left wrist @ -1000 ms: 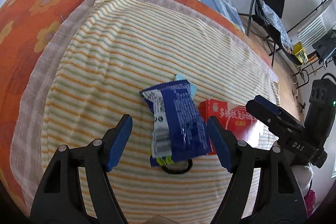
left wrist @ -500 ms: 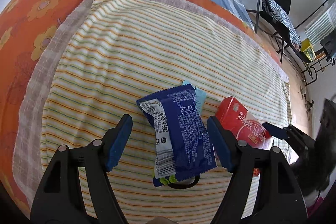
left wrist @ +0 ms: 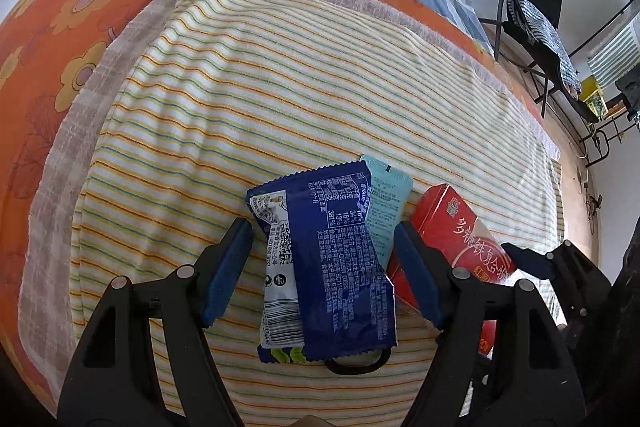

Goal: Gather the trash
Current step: 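Grasp the blue snack wrapper with the left tool while the right tool grasps the red box, then carry the wrapper and red box over the blue basket and open both tools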

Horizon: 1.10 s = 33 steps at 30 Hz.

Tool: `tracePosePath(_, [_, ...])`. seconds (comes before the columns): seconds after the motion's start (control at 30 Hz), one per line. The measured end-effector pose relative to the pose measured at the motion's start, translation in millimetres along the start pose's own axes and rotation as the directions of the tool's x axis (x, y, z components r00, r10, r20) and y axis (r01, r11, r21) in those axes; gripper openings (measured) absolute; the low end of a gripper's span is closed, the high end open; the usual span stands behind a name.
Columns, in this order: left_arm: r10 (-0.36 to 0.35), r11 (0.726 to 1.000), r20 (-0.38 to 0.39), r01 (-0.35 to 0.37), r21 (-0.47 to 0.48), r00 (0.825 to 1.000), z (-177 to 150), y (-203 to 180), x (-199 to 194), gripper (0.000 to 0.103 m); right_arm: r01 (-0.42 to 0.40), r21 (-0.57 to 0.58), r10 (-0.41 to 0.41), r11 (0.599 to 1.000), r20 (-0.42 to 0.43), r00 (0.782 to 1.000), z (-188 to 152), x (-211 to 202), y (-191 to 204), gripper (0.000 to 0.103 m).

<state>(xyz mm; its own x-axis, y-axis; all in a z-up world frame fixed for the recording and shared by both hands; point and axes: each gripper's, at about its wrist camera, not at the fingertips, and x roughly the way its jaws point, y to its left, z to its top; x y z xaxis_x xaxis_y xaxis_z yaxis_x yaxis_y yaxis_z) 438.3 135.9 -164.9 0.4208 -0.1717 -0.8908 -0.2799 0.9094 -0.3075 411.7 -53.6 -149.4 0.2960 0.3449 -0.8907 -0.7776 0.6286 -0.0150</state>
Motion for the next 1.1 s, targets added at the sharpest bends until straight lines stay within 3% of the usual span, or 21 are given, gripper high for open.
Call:
tracePosePath(0.07, [0.0, 1.0, 0.009, 0.0, -0.004, 1.0, -0.2, 3.9, -1.9, 0.059, -0.03, -0.018, 0.03, 0.999, 0.002, 1.0, -1.2, -1.7, 5.8, 0.087])
tracePosePath(0.23, [-0.038, 0.999, 0.021, 0.039, -0.035, 0.999, -0.9, 17.8, -6.4, 0.054, -0.007, -0.033, 0.007, 0.999, -0.01, 1.0, -2.3, 3.3, 12.4, 0.087])
tracePosePath(0.5, [-0.06, 0.997, 0.064, 0.063, -0.05, 0.996, -4.7, 24.1, -26.5, 0.052, 0.019, -0.02, -0.019, 1.0, -0.024, 1.0, -5.3, 7.0, 20.0, 0.086])
tracePosePath(0.73, [-0.077, 0.995, 0.102, 0.083, -0.05, 0.992, -13.9, 31.2, -55.1, 0.052, 0.018, 0.044, -0.02, 0.999, 0.038, 0.999, -18.4, -15.2, 24.2, 0.083])
tracePosePath(1.1, [-0.123, 0.992, 0.145, 0.117, 0.049, 0.982, -66.5, 8.4, -108.9, 0.052, -0.015, 0.138, 0.0, 0.99, 0.109, 0.994, -51.8, -57.3, 30.1, 0.08])
